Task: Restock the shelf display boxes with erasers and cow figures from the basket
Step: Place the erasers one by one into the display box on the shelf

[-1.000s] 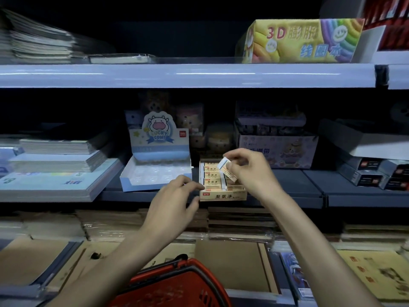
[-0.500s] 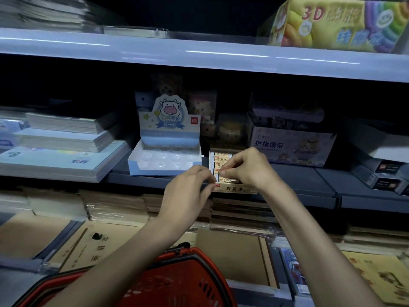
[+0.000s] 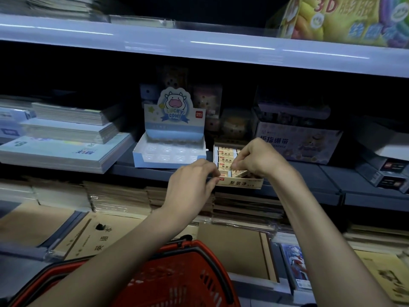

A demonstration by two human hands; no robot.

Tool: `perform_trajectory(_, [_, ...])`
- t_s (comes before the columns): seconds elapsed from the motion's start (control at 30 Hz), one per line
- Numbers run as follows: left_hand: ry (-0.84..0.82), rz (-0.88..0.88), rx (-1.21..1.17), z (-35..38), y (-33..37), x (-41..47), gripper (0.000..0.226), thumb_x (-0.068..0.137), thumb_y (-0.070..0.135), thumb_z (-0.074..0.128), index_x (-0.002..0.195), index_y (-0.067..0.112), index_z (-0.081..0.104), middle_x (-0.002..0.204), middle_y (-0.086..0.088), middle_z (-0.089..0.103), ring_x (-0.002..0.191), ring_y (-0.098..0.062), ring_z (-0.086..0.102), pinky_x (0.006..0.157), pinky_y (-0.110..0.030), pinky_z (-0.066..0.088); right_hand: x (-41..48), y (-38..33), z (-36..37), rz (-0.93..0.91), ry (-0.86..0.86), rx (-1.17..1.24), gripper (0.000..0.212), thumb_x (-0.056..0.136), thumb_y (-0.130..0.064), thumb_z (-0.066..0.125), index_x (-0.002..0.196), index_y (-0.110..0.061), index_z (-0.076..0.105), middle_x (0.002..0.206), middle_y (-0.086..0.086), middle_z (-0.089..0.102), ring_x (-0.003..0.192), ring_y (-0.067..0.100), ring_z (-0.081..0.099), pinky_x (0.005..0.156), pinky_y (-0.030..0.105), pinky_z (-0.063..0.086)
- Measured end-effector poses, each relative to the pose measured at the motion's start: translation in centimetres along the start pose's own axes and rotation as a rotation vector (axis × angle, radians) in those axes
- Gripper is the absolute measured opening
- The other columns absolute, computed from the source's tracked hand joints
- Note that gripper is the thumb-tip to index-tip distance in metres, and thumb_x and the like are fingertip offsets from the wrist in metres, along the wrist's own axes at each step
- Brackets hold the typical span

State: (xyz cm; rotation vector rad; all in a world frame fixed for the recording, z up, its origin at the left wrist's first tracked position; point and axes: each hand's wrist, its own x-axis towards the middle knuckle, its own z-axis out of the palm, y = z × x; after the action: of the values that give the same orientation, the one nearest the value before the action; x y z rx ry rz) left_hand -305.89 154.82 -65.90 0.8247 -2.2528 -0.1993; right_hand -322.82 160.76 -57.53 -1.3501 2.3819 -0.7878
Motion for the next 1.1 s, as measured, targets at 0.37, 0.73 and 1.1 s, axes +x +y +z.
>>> perform_trajectory(0.37, [-0.01,-0.028,-0.037,0.1,0.0,0.2,0.002,0.092,0.033,0.073,0.094,0.033,0.071,0.095,0.015,0.066,0.085,-0.011,0.064,0.069,-0.037,0.055,-1.7,0.6,4.5,-0.107,0.382,-0.041,0.026,0.086,-0.032,0.082,0.078,-0.019,0.061,0.09,0.002,0.066,0.083,0.023,0.063,0.074,0.039,0.055])
perform_trajectory(0.73, [-0.014,-0.056,-0.04,0.0,0.3,0.1,0.003,0.092,0.031,0.072,0.096,0.032,0.072,0.097,0.014,0.069,0.086,-0.011,0.066,0.072,-0.038,0.056,-5.4,2.4,3.7,-0.048,0.384,-0.155,0.022,0.093,-0.02,0.059,0.092,-0.023,0.081,0.095,0.0,0.077,0.104,0.031,0.06,0.092,0.041,0.051])
perform_trajectory(1.1, [-0.027,0.002,0.036,-0.3,0.8,0.1,0.004,0.095,0.031,0.069,0.098,0.029,0.07,0.1,0.012,0.068,0.087,-0.015,0.066,0.071,-0.038,0.055,-6.1,1.9,5.2,-0.147,0.416,-0.329,0.024,0.093,-0.025,0.058,0.106,-0.021,0.078,0.098,0.004,0.072,0.109,0.025,0.049,0.094,0.037,0.04])
